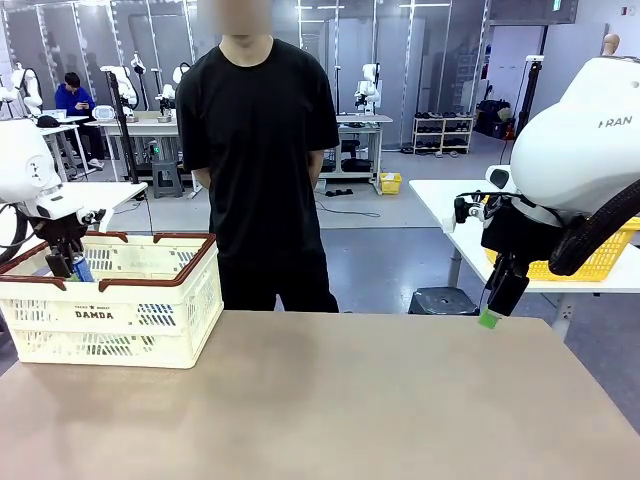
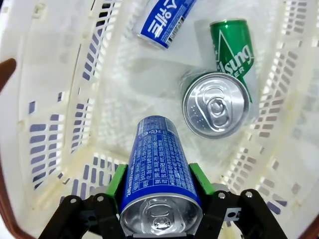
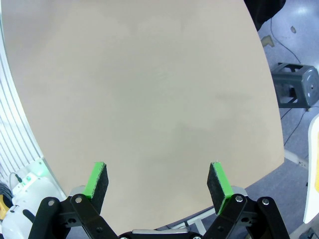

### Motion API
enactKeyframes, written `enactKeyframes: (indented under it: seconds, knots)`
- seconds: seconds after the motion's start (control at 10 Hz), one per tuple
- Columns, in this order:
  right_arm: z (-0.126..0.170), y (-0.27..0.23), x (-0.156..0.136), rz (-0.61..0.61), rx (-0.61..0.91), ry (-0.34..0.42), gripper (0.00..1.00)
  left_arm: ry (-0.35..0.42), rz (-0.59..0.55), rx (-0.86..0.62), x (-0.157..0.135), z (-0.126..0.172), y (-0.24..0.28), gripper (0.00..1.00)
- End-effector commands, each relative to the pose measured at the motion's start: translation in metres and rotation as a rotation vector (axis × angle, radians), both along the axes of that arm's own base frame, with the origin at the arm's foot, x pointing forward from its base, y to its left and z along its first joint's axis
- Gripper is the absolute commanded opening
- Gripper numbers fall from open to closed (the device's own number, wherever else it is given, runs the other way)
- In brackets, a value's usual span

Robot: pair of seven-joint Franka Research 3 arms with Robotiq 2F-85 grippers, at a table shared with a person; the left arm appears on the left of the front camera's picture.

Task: Place the drinks into the Shopping basket.
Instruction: Pick up one drink and place it into the Shopping basket.

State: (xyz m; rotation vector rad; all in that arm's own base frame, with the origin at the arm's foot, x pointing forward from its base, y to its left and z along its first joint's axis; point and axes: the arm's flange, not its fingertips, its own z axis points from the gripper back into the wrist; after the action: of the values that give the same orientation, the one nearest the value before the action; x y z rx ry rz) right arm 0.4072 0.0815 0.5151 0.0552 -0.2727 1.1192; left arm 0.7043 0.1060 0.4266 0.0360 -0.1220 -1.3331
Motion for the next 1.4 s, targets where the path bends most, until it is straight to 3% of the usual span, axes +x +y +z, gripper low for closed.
enactKeyframes:
  seconds: [0.0, 0.7, 1.1, 1.2, 1.3]
  knots:
    - [0.000, 0.000, 0.000, 0.000, 0.000, 0.001, 1.00, -0.035, -0.019, -0.006, 0.004, -0.013, 0.002, 0.59]
    - [0.000, 0.000, 0.000, 0.000, 0.000, 0.001, 1.00, -0.004, -0.038, 0.030, 0.014, -0.057, 0.001, 0.59]
    - [0.000, 0.000, 0.000, 0.000, 0.000, 0.001, 1.00, 0.016, -0.051, 0.044, 0.013, -0.062, 0.002, 0.59]
    - [0.000, 0.000, 0.000, 0.000, 0.000, 0.001, 1.00, 0.024, -0.043, 0.037, 0.011, -0.059, 0.002, 0.73]
    - [0.000, 0.000, 0.000, 0.000, 0.000, 0.001, 1.00, 0.025, -0.053, 0.021, 0.009, -0.055, 0.003, 0.79]
